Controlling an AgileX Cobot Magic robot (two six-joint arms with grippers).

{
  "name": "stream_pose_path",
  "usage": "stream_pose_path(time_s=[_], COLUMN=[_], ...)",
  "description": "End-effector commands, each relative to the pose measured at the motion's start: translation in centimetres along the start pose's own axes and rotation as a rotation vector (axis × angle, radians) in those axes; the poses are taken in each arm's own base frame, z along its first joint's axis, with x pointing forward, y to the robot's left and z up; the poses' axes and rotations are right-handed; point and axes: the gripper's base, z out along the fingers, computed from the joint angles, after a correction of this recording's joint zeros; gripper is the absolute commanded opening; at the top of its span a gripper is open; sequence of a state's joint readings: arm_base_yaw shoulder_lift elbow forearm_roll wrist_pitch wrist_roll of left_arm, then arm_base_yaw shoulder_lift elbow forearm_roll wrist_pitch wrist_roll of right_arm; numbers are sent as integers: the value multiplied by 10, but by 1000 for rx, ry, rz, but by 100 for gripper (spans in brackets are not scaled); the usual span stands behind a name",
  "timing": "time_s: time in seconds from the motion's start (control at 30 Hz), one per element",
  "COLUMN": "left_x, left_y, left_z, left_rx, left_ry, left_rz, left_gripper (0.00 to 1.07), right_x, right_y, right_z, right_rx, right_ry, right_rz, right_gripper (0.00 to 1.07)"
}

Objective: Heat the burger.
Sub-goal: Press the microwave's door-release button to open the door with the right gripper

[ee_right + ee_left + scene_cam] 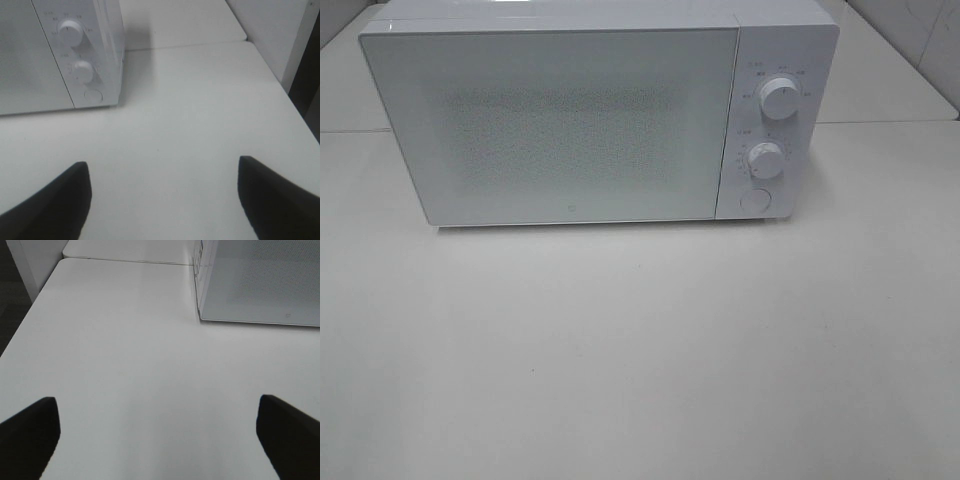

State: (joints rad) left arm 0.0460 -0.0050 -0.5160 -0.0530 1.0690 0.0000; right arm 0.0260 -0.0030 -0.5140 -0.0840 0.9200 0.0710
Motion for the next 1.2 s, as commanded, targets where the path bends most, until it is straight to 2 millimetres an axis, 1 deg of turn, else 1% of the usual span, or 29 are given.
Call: stream_pose_path(time_s=[0.03,0.1,0.13,0.17,0.23,0.27,0.3,0.33,0.4,0.43,0.5,0.53,0.6,0.63,0.67,0.7,0.73,0.77,0.8,0.83,0.87,0.9,0.97,1.03,1.07,1.17,1.2], left_x=[1,1,1,1,1,1,1,1,1,1,1,1,1,1,1,1,1,1,1,1,1,1,1,1,1,1,1], left_y=[0,0,0,0,0,0,0,0,0,0,0,0,0,0,0,0,0,0,0,0,0,0,0,0,0,0,0], left_z=[-2,-2,-2,-2,-2,-2,-2,-2,-2,-2,-2,-2,-2,-2,-2,-2,-2,-2,-2,-2,-2,-2,-2,-2,-2,-2,-2], left_rx=[-2,-2,-2,-2,-2,-2,-2,-2,-2,-2,-2,-2,-2,-2,-2,-2,-2,-2,-2,-2,-2,-2,-2,-2,-2,-2,-2], left_ry=[-12,-12,-12,-12,-12,-12,-12,-12,-12,-12,-12,-12,-12,-12,-12,-12,-12,-12,-12,-12,-12,-12,-12,-12,-12,-12,-12], left_rz=[-2,-2,-2,-2,-2,-2,-2,-2,-2,-2,-2,-2,-2,-2,-2,-2,-2,-2,-2,-2,-2,-2,-2,-2,-2,-2,-2], left_gripper=[100,100,100,100,100,100,100,100,100,100,100,100,100,100,100,100,100,100,100,100,100,100,100,100,100,100,100], right_x=[-18,-21,-26,-26,-37,-37,-42,-42,-51,-51,-59,-59,-64,-64,-68,-69,-69,-73,-73,-76,-78,-78,-82,-83,-85,-85,-86], right_y=[1,2,3,3,4,4,4,4,5,5,7,7,8,8,9,10,10,11,11,12,13,13,15,15,16,17,17], right_z=[2,5,13,13,22,22,27,27,35,35,47,47,61,61,71,77,77,87,87,97,101,101,120,124,131,135,142], right_rx=[-4,-5,-7,-7,-10,-10,-12,-12,-16,-16,-22,-22,-26,-26,-28,-30,-30,-34,-34,-39,-40,-40,-47,-49,-52,-54,-57], right_ry=[-79,-80,-79,-79,-108,-108,-127,-127,-151,-151,-159,-159,-135,-135,-121,-115,-115,-114,-114,-113,-114,-114,-114,-121,-124,-127,-129], right_rz=[-30,-31,-33,-33,-32,-32,-36,-36,-39,-39,-42,-42,-45,-45,-47,-44,-44,-33,-33,-22,-21,-21,-23,-24,-24,-25,-25], right_gripper=[84,85,85,85,82,82,78,78,73,73,73,73,74,74,75,76,76,76,76,76,76,76,76,76,76,76,76])
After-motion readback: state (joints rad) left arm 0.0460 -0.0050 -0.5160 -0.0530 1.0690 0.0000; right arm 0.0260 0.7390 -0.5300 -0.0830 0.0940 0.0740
